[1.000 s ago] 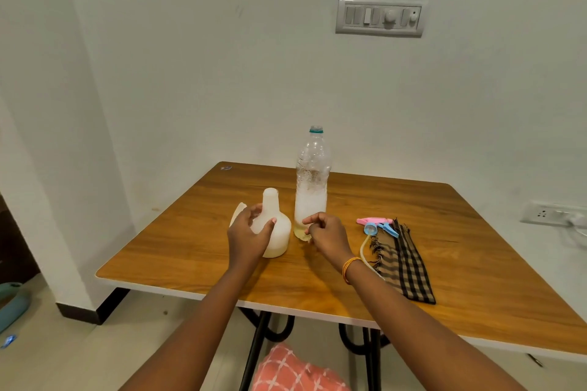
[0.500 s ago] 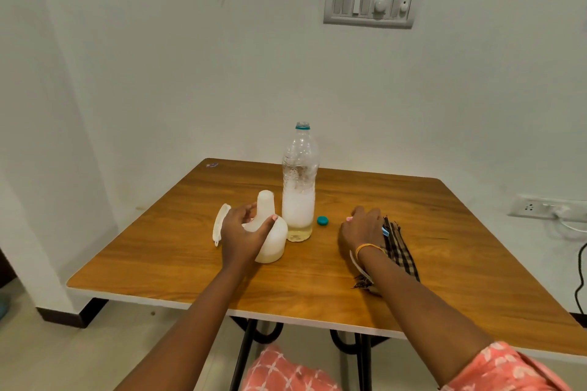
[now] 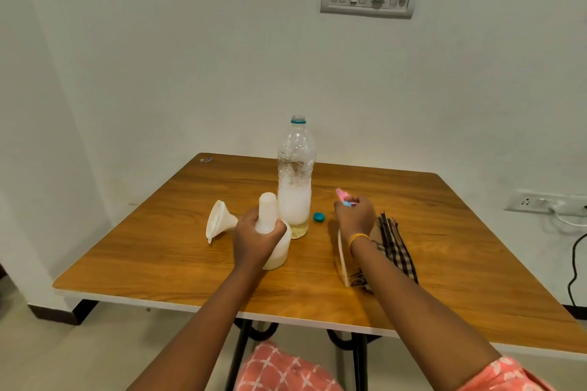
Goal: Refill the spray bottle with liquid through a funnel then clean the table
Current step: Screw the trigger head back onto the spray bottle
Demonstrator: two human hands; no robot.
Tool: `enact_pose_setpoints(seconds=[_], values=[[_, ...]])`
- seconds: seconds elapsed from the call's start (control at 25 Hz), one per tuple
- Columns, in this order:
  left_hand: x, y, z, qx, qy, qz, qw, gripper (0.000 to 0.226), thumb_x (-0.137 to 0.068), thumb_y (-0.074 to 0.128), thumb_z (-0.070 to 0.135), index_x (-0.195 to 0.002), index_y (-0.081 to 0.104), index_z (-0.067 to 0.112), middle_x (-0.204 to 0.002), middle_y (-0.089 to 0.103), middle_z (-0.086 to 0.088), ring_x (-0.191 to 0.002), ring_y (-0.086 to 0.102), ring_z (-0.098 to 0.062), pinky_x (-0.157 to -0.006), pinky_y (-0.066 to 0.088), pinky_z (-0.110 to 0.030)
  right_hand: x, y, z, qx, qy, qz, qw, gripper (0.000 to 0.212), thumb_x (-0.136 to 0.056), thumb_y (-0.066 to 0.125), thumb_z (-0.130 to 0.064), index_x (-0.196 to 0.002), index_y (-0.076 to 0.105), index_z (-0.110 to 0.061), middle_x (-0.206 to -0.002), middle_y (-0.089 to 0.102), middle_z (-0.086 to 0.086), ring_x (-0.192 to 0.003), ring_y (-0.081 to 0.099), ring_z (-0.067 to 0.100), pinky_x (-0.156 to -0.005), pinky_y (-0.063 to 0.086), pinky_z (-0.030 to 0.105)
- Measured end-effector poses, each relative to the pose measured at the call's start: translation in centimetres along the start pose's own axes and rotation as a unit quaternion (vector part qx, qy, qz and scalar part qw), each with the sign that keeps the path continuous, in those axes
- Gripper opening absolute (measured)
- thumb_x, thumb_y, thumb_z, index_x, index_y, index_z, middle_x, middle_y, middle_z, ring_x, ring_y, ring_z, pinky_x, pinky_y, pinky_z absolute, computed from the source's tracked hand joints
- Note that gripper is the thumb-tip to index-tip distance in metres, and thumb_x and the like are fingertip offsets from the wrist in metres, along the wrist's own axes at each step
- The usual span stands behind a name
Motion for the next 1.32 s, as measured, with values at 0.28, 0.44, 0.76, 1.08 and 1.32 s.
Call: enact_pose_setpoints(seconds=[0.28, 0.44, 0.76, 1.08, 1.32], values=[[1.1, -0.5, 0.9, -0.004, -0.017, -0.030, 0.999, 0.049, -0.077, 0.075, 0.027, -0.119, 0.059, 0.008, -0.111, 0.063, -0.003, -0.094, 0.054, -0.013, -0.074, 0.044, -0.025, 3.0, -1.7, -8.2, -0.453, 0.188, 0.023, 0.871, 0.014, -0.080, 0.061, 0.003, -0.093, 0.057, 0.001, -0.076, 0.060, 0.009, -0.062, 0.060, 0.017, -0.063, 0.057, 0.029], [1.2, -0.8, 0.9, -0.003, -0.023, -0.048, 0.999, 0.053, -0.078, 0.073, 0.030, -0.124, 0.057, 0.011, -0.119, 0.064, -0.007, -0.096, 0.055, -0.012, -0.077, 0.046, -0.027, 3.9, -2.6, -12.1, -0.512, 0.148, 0.029, 0.846, 0.017, -0.079, 0.063, 0.005, -0.093, 0.055, 0.000, -0.097, 0.064, 0.020, -0.063, 0.062, 0.021, -0.068, 0.058, 0.030], [1.3, -0.8, 1.0, -0.007, -0.037, -0.051, 0.998, 0.057, -0.078, 0.073, 0.030, -0.129, 0.053, 0.013, -0.125, 0.061, -0.005, -0.099, 0.049, -0.008, -0.080, 0.043, -0.025, 4.1, -2.3, -15.3, -0.433, 0.015, 0.075, 0.898, 0.018, -0.078, 0.070, -0.005, -0.087, 0.055, -0.011, -0.090, 0.062, 0.004, -0.082, 0.067, 0.028, -0.073, 0.059, 0.030], [0.9, -0.7, 0.7, -0.019, -0.025, -0.049, 0.998, 0.054, -0.076, 0.075, 0.032, -0.124, 0.057, 0.013, -0.119, 0.063, -0.004, -0.097, 0.055, -0.012, -0.078, 0.045, -0.026, 8.6, 0.9, -14.9, -0.256, -0.284, -0.075, 0.921, 0.019, -0.079, 0.072, -0.008, -0.082, 0.054, -0.013, -0.096, 0.057, 0.013, -0.083, 0.060, 0.020, -0.071, 0.054, 0.019], [0.9, -0.7, 0.5, -0.003, -0.015, -0.060, 0.998, 0.051, -0.077, 0.074, 0.032, -0.122, 0.058, 0.014, -0.116, 0.065, -0.005, -0.096, 0.059, -0.013, -0.078, 0.048, -0.026, 10.2, 3.3, -10.9, -0.168, -0.293, -0.212, 0.917, 0.020, -0.079, 0.073, -0.010, -0.090, 0.057, -0.014, -0.100, 0.065, 0.006, -0.102, 0.064, 0.017, -0.086, 0.057, 0.029]])
Point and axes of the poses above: each hand's wrist, its own x-axis away from the middle knuckle, its own y-axis out of the palm, z = x × y, the point moved 4 cm from there along -x, towards the middle knuckle
